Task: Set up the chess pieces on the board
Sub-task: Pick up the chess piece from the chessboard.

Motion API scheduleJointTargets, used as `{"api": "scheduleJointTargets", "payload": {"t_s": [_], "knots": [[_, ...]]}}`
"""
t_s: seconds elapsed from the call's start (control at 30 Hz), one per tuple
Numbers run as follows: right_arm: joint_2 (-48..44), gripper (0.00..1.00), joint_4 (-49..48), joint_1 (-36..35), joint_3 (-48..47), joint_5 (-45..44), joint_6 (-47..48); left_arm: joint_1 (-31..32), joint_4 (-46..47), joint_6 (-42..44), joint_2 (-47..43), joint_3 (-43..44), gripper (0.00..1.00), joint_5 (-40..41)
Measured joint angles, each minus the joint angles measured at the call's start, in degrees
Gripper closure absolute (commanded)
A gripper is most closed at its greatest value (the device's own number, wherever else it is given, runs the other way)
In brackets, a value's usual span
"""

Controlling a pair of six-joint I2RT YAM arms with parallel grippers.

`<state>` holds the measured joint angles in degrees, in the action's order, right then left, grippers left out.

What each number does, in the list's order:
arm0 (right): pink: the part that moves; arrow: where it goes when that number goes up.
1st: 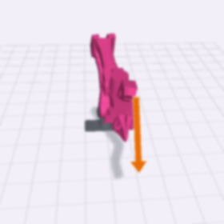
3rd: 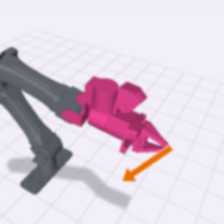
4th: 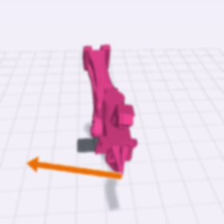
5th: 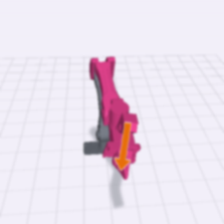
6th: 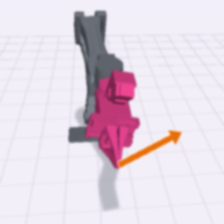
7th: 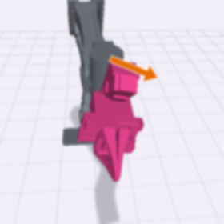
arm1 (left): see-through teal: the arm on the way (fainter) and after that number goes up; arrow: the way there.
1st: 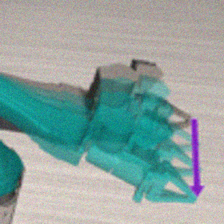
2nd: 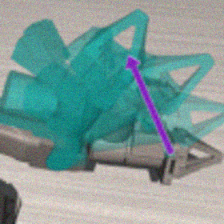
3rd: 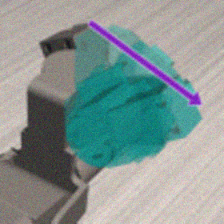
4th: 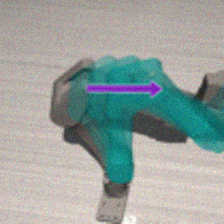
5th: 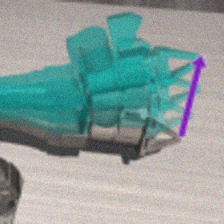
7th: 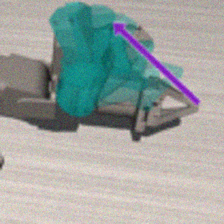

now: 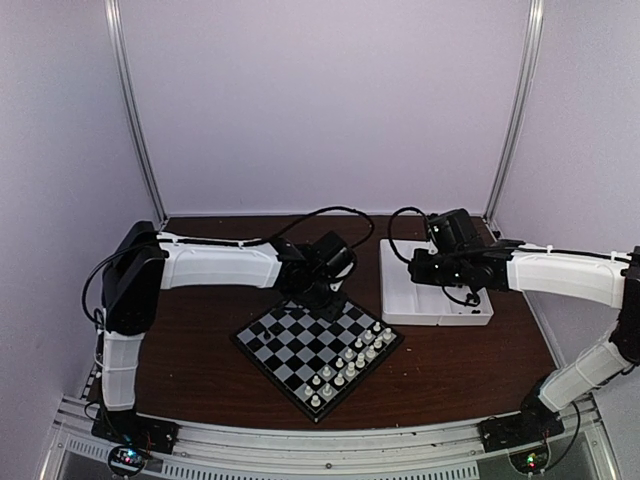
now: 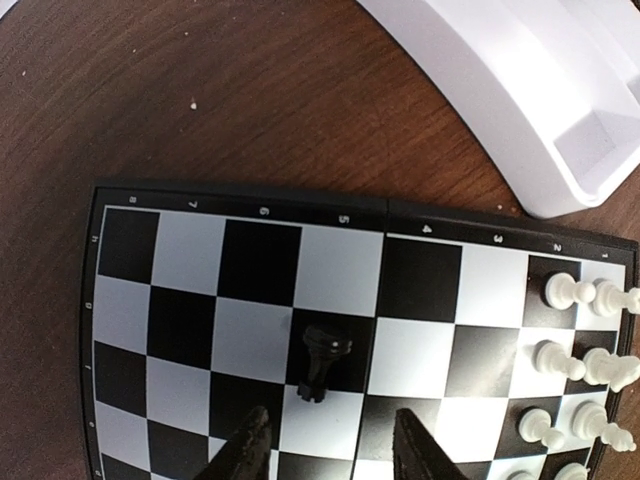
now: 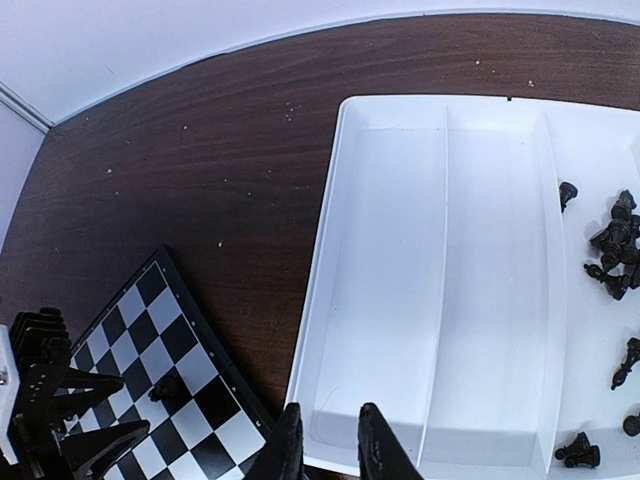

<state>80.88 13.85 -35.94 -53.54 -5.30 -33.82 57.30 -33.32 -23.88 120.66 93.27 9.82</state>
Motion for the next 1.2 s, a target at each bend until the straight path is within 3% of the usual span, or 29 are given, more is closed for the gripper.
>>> {"api": "scheduleJointTargets", "payload": {"t_s": [0.63,1.2], "knots": [[-1.0,0.79,-0.3,0.7,1.3,-0.1,0.0,-0.5,0.8,5.0,3.2,1.2,0.62,-1.5],[-1.0,0.78,-0.3,0.7,1.3,0.4,0.0,-4.0,3.8,8.0,3.2,-0.2,0.68,-9.5]]}}
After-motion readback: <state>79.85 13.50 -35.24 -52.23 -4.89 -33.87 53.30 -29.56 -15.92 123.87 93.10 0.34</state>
